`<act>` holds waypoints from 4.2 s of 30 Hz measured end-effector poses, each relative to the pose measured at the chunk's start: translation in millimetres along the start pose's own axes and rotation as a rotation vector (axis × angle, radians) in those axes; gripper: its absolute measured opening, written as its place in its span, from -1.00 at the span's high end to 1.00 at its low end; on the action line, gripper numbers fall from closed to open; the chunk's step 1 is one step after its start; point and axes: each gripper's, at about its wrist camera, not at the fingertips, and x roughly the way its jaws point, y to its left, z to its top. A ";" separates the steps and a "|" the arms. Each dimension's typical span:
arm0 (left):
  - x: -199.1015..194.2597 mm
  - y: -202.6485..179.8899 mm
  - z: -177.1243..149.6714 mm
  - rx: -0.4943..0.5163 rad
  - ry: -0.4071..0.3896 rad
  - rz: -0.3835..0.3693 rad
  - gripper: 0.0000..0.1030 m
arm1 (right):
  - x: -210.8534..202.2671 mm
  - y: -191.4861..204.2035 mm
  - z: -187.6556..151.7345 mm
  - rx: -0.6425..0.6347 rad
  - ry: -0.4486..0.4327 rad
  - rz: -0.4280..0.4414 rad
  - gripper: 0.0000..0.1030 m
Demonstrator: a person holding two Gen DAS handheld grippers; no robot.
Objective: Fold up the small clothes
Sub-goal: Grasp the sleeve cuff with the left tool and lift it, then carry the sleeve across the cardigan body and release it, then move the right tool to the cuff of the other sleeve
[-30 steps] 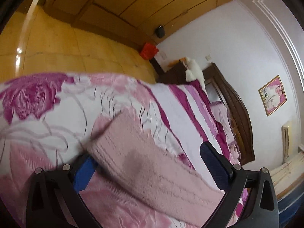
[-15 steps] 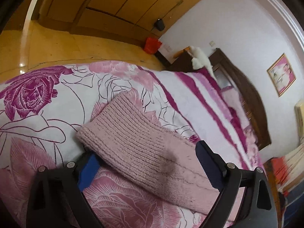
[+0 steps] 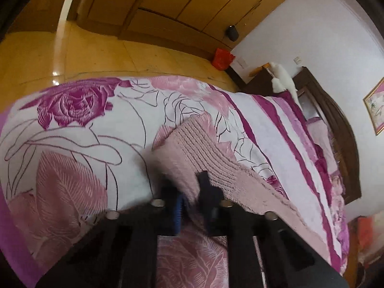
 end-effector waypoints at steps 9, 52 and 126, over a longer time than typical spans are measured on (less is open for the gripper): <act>-8.3 -28.2 1.0 0.066 -0.012 -0.063 1.00 | 6.2 -47.1 2.9 0.037 0.034 -0.085 -1.00; -46.7 -397.8 -246.5 0.625 0.182 -0.504 1.00 | 5.2 -192.9 4.4 0.360 -0.068 -0.220 -1.00; -131.4 -420.5 -368.2 1.123 0.069 -0.418 0.75 | -45.2 -293.0 -40.5 0.554 -0.028 -0.319 -1.00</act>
